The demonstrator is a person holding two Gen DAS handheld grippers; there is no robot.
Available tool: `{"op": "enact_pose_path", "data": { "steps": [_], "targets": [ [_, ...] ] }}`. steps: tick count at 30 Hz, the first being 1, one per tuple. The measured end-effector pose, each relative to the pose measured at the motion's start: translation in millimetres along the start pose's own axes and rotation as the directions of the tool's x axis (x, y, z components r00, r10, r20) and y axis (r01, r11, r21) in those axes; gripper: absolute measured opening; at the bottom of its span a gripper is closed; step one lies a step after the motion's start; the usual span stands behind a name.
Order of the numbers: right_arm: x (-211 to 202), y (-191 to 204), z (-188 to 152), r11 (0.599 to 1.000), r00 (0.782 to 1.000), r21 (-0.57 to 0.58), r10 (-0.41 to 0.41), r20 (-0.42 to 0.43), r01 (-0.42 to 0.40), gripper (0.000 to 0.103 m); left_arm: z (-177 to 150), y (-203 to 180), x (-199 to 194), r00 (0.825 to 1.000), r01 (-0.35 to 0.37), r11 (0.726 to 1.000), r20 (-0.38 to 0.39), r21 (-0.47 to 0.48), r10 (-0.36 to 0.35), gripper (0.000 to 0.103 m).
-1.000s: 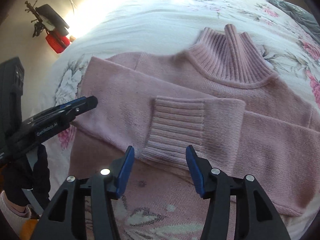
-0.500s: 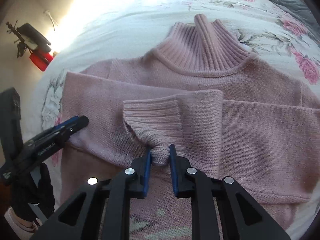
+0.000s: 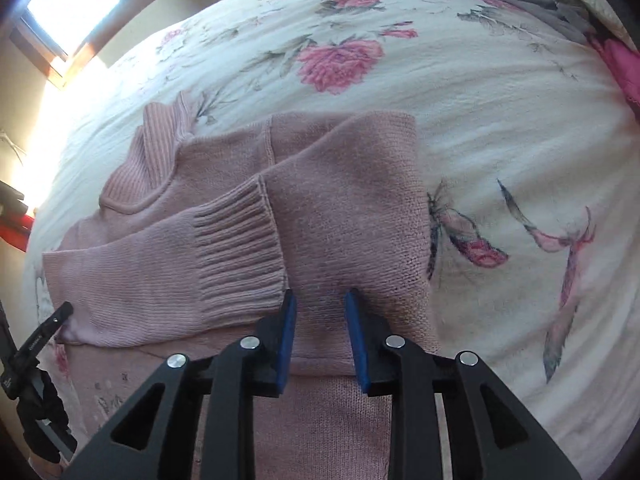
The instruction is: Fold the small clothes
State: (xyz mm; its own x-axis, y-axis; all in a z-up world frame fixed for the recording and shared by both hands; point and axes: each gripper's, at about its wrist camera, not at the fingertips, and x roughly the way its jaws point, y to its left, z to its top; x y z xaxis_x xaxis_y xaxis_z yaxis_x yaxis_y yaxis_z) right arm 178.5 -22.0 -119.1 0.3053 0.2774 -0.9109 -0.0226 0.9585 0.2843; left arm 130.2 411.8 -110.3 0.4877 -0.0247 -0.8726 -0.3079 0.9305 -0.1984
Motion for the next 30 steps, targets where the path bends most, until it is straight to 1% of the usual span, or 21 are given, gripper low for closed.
{"op": "enact_pose_path", "data": {
  "steps": [2,3,5,7,10,11,13,17,19,21,22,23,24,27,28,30],
  "targets": [
    [-1,10,2,0.996,0.997,-0.030,0.079,0.013,-0.079,0.027,4,-12,-6,1.000,0.009,1.000,0.014,0.019,-0.009,0.033],
    [0,20,4,0.992,0.994,-0.052,0.113,0.009,-0.112,0.028,7,-20,-8,1.000,0.012,0.999,0.018,0.030,-0.013,0.035],
    [7,39,9,0.983,0.988,-0.102,0.154,-0.016,-0.155,0.028,11,-37,-6,1.000,0.025,0.998,0.017,0.059,-0.026,0.036],
    [15,50,14,0.982,0.991,-0.137,0.130,-0.023,-0.132,0.028,12,-51,1,1.000,0.020,0.996,0.005,0.088,-0.021,0.038],
    [30,42,15,0.987,0.996,-0.137,0.074,-0.058,-0.081,0.028,8,-54,23,0.999,-0.006,0.996,-0.041,0.091,0.010,0.039],
    [35,37,14,0.987,0.994,-0.139,0.075,-0.074,-0.085,0.028,6,-50,31,0.998,-0.011,0.997,-0.055,0.082,0.016,0.038],
    [40,30,11,0.983,0.992,-0.151,0.094,-0.086,-0.106,0.028,2,-46,36,0.999,0.002,0.997,-0.042,0.083,0.002,0.038],
    [42,31,13,0.978,0.989,-0.175,0.098,-0.111,-0.117,0.028,0,-51,36,0.999,-0.011,0.990,-0.035,0.140,0.016,0.039],
    [39,37,19,0.976,0.987,-0.184,0.095,-0.128,-0.118,0.029,6,-53,32,0.999,-0.007,0.989,-0.040,0.149,0.013,0.039],
    [31,46,32,0.969,0.986,-0.197,0.132,-0.105,-0.150,0.034,18,-56,25,1.000,0.006,0.987,-0.012,0.163,-0.004,0.039],
    [27,52,42,0.965,0.983,-0.199,0.158,-0.094,-0.174,0.039,27,-59,24,1.000,0.014,0.987,0.002,0.163,-0.014,0.040],
    [26,59,53,0.960,0.980,-0.201,0.181,-0.087,-0.195,0.042,38,-62,24,0.999,0.030,0.987,0.011,0.158,-0.032,0.041],
    [26,67,66,0.956,0.976,-0.204,0.199,-0.082,-0.212,0.044,50,-65,26,0.999,0.049,0.987,0.014,0.150,-0.051,0.043],
    [35,96,104,0.941,0.972,-0.246,0.222,-0.072,-0.233,0.049,90,-78,40,0.997,0.066,0.985,0.020,0.156,-0.070,0.043],
    [41,105,116,0.940,0.974,-0.257,0.215,-0.071,-0.226,0.051,101,-85,46,0.998,0.060,0.984,0.019,0.166,-0.064,0.043],
    [55,121,134,0.936,0.970,-0.257,0.221,-0.103,-0.240,0.052,120,-92,62,0.996,0.085,0.982,-0.011,0.166,-0.084,0.044]
  ]
}}
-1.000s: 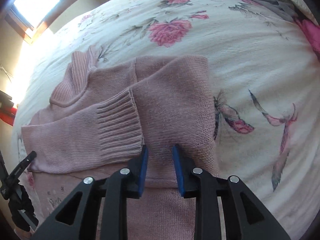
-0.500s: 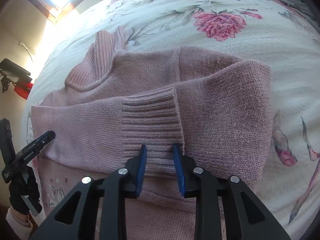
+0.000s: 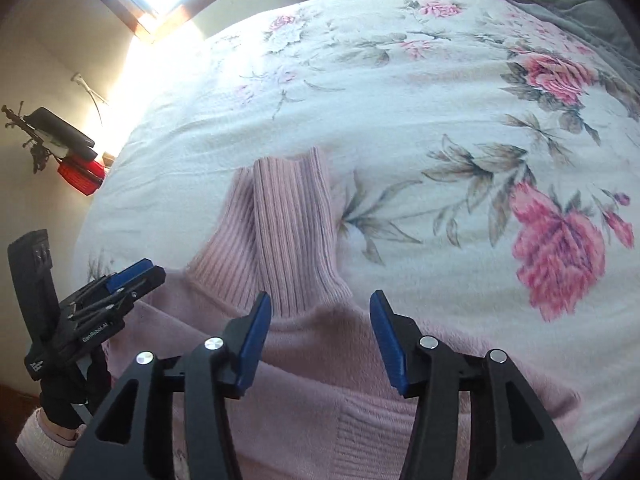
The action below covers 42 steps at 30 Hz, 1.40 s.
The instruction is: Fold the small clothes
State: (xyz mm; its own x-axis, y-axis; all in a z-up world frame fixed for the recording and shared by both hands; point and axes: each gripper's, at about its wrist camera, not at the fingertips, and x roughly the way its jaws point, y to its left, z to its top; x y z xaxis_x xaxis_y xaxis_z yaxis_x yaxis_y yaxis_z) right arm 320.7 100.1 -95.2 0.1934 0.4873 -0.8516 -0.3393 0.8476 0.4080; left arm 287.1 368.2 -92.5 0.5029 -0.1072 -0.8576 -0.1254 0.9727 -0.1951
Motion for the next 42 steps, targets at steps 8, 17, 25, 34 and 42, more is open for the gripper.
{"op": "enact_pose_path", "data": {
  "steps": [8,17,25,34,42],
  "targets": [
    [52,11,54,0.999,0.998,-0.034,-0.037,-0.053,0.035,0.052,43,-8,53,0.993,0.085,0.995,-0.081,-0.045,-0.089,0.045],
    [83,-8,70,0.996,0.991,0.032,0.092,-0.099,-0.089,0.013,52,-7,86,0.988,0.101,0.989,-0.107,-0.110,-0.113,0.010],
    [16,-4,41,0.977,0.975,-0.052,0.210,0.071,-0.206,0.012,38,-8,27,0.970,0.239,0.970,0.066,-0.050,-0.235,0.007],
    [-47,12,-41,0.941,0.956,-0.215,0.284,0.075,-0.263,0.012,-27,4,-44,0.927,0.346,0.937,0.137,0.039,-0.348,0.007],
    [-41,11,-125,0.931,0.973,-0.290,0.188,-0.133,-0.220,0.021,-107,14,-44,0.939,0.343,0.933,-0.066,0.106,-0.338,0.009]
  ]
}}
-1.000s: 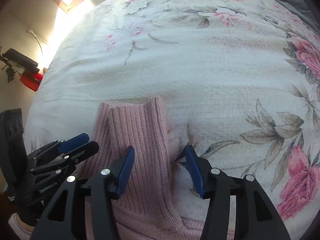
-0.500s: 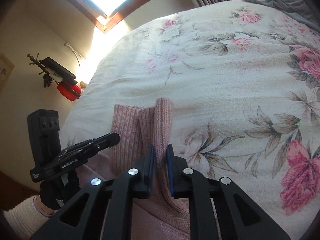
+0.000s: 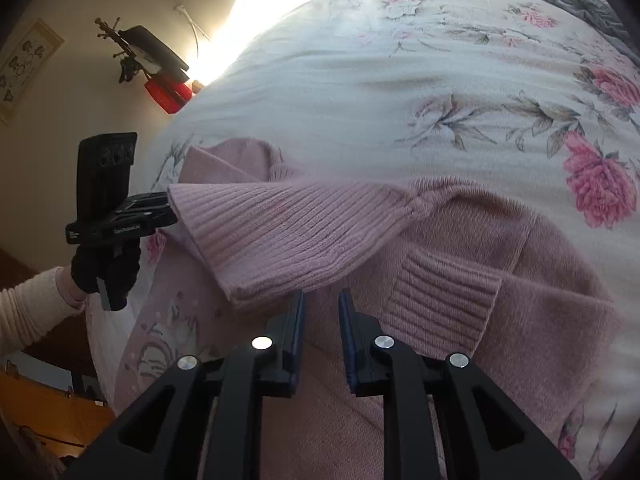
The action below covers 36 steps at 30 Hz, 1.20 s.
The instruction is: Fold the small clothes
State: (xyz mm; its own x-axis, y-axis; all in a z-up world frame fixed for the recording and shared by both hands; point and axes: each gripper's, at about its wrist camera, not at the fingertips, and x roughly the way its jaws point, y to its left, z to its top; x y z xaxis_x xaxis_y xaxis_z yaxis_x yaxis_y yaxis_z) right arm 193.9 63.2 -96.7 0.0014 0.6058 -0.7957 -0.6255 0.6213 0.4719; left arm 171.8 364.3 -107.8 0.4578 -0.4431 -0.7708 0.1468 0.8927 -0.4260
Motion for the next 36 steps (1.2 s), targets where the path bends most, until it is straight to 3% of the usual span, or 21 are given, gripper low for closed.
{"op": "enact_pose_path", "data": {
  "steps": [3,5,8,10,14,15,16,18,20,22,26,29,31,36],
  "targets": [
    [-1,-2,-18,1.000,0.999,0.010,-0.012,-0.046,0.012,0.026,-15,7,-3,0.999,0.017,1.000,-0.050,-0.001,-0.017,0.009],
    [-6,-10,-17,0.996,0.999,0.079,0.041,-0.016,-0.039,0.029,-10,12,-6,0.999,0.024,0.999,-0.042,-0.027,-0.025,0.010],
    [-5,-27,2,0.977,0.997,0.200,0.064,0.047,-0.072,0.045,13,16,1,0.998,0.052,0.992,-0.020,-0.114,-0.054,0.023],
    [6,-40,18,0.959,0.995,0.271,0.070,0.068,-0.086,0.045,29,20,17,0.999,0.027,0.986,-0.034,-0.166,-0.033,0.030],
    [37,-62,37,0.922,0.996,0.379,0.067,0.052,-0.082,0.043,48,34,54,0.996,0.019,0.961,-0.081,-0.275,-0.043,0.029],
    [43,-65,41,0.917,0.996,0.389,0.069,0.057,-0.085,0.040,52,34,62,0.996,-0.006,0.963,-0.090,-0.269,-0.019,0.024],
    [45,-66,45,0.917,0.996,0.391,0.061,0.064,-0.081,0.030,55,32,66,0.996,-0.027,0.967,-0.085,-0.252,0.006,0.015],
    [43,-65,54,0.923,0.995,0.379,0.037,0.091,-0.069,0.016,61,28,66,0.998,-0.042,0.973,-0.048,-0.226,0.032,0.009],
    [36,-66,60,0.930,0.992,0.365,0.001,0.125,-0.047,0.011,68,24,56,0.999,-0.042,0.978,0.021,-0.206,0.047,0.007],
    [38,-70,64,0.929,0.993,0.371,-0.045,0.108,0.002,0.011,71,28,55,0.997,-0.064,0.977,0.039,-0.205,0.073,0.007],
    [47,-72,63,0.927,0.995,0.374,-0.060,0.076,0.028,0.013,64,37,68,0.996,-0.087,0.975,-0.029,-0.206,0.082,0.008],
    [30,-63,54,0.921,0.991,0.390,-0.049,0.122,-0.002,0.030,53,36,51,0.998,-0.070,0.971,-0.016,-0.227,0.068,0.018],
    [19,-52,42,0.922,0.990,0.384,-0.008,0.139,-0.046,0.032,40,32,37,0.998,-0.059,0.970,-0.004,-0.235,0.059,0.025],
    [35,-23,7,0.931,1.000,0.366,-0.003,0.011,-0.001,0.033,5,20,29,0.997,-0.072,0.971,-0.050,-0.228,0.062,0.029]
  ]
}}
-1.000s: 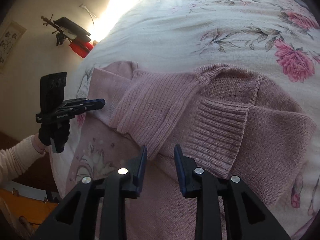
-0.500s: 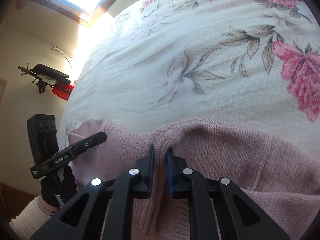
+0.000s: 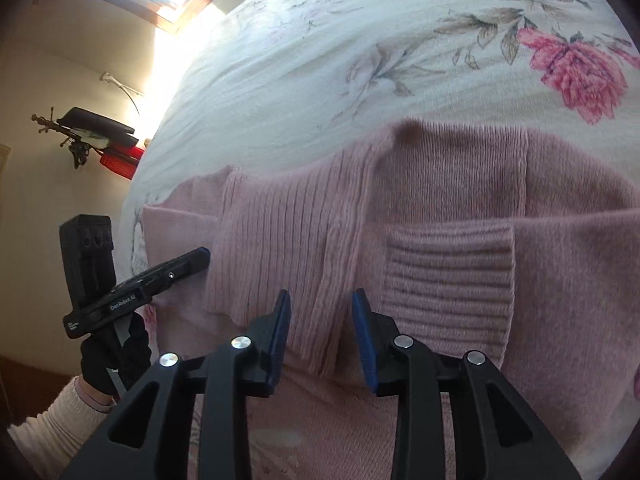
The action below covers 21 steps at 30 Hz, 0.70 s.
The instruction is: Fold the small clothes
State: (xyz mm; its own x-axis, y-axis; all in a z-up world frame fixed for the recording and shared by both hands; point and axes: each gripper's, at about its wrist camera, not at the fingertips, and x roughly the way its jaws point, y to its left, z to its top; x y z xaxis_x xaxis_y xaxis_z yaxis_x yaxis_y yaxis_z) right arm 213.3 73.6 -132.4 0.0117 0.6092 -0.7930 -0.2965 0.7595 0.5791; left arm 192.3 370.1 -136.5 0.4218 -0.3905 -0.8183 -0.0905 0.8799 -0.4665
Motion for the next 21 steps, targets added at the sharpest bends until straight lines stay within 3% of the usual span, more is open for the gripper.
{"op": "enact_pose_path", "data": {
  "steps": [3,4,7,13,17,20,21],
  "targets": [
    [20,1,-14,1.000,0.998,0.012,0.013,-0.057,-0.012,0.025,-12,-2,8,1.000,0.016,1.000,-0.021,-0.016,-0.016,0.024],
    [21,1,-14,1.000,0.998,0.019,0.007,-0.055,-0.006,0.014,-13,-4,9,1.000,0.005,1.000,-0.024,-0.009,-0.005,0.013],
    [10,-2,-13,0.997,0.999,0.065,0.046,-0.018,-0.045,0.011,-15,-5,8,0.999,0.000,1.000,-0.033,-0.020,0.000,0.010],
    [14,-9,-19,0.997,0.999,0.065,-0.025,-0.044,0.028,0.011,-22,0,15,0.998,-0.025,1.000,-0.057,-0.019,0.024,0.010],
    [18,-14,-17,0.995,0.999,0.101,0.003,-0.034,0.000,0.011,-23,3,13,0.998,-0.025,0.999,-0.052,-0.043,0.023,0.012],
    [-1,-9,-28,0.995,1.000,0.101,0.016,0.018,-0.018,0.023,-30,-3,-5,0.998,-0.054,0.998,-0.037,-0.042,0.053,0.015],
    [-11,-4,-34,0.997,0.999,0.080,0.013,0.039,-0.016,0.024,-36,-7,-14,0.997,-0.078,0.997,-0.029,-0.021,0.078,0.021]
  ]
}}
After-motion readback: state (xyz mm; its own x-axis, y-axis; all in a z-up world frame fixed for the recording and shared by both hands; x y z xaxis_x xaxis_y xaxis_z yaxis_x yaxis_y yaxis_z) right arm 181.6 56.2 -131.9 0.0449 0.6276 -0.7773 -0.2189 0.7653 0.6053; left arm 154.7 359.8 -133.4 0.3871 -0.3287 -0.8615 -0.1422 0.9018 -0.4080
